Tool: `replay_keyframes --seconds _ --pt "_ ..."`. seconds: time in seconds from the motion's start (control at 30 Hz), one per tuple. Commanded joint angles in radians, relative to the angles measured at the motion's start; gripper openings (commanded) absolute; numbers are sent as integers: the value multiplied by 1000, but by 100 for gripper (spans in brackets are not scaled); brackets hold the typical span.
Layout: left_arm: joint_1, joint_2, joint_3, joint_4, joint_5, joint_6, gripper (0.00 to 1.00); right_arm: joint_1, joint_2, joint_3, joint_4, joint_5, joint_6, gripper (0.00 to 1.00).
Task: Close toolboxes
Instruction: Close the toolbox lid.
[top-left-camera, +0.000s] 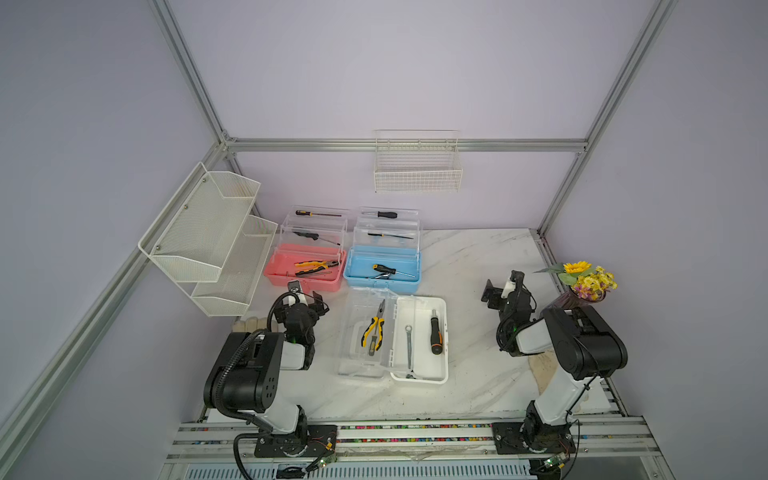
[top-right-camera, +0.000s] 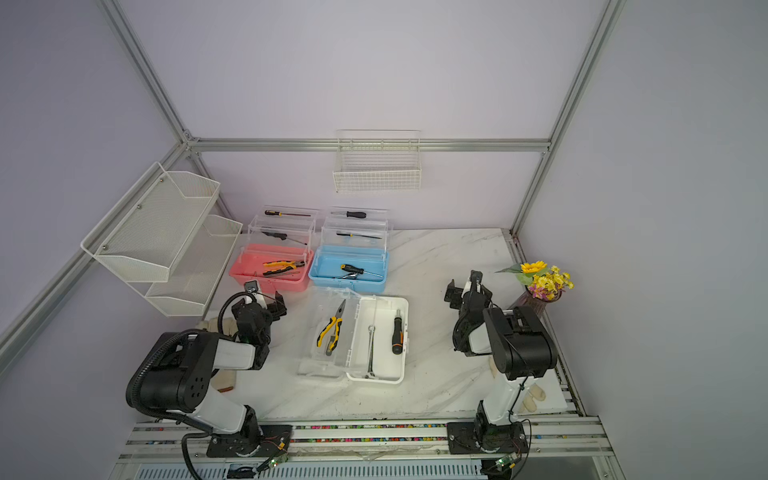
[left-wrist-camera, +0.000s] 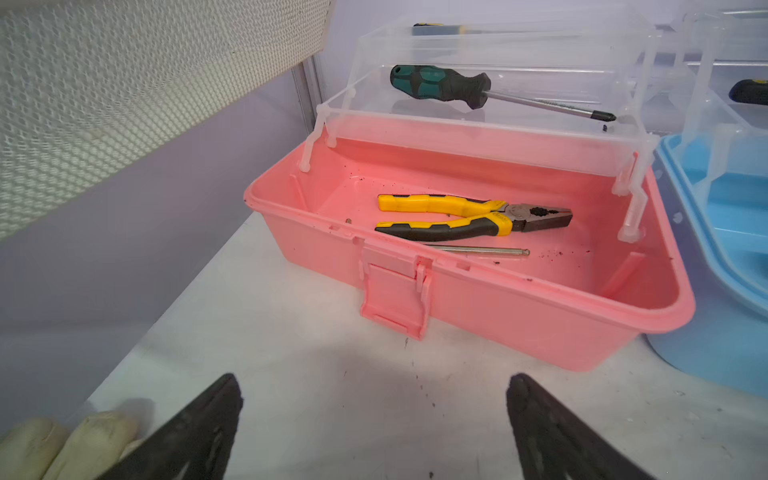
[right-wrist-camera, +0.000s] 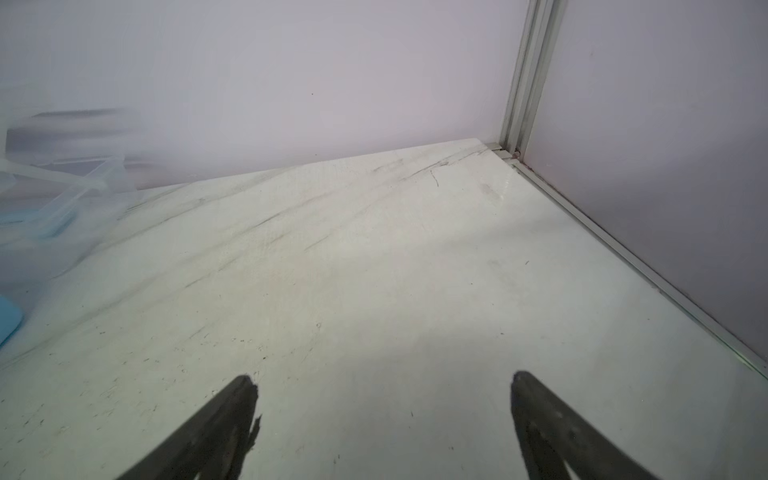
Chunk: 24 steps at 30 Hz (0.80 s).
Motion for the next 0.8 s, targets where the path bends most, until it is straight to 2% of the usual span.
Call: replay_keyframes --seconds 0.0,0.73,0.77 --pt "1 -3 16 39 -11 -5 100 -3 3 6 14 -7 1 97" --pt "-3 -9 26 11 -13 -1 100 -6 -8 21 3 5 -7 97" --pt "-4 -28 28 8 -24 -1 100 -6 -61 83 -168 28 0 97"
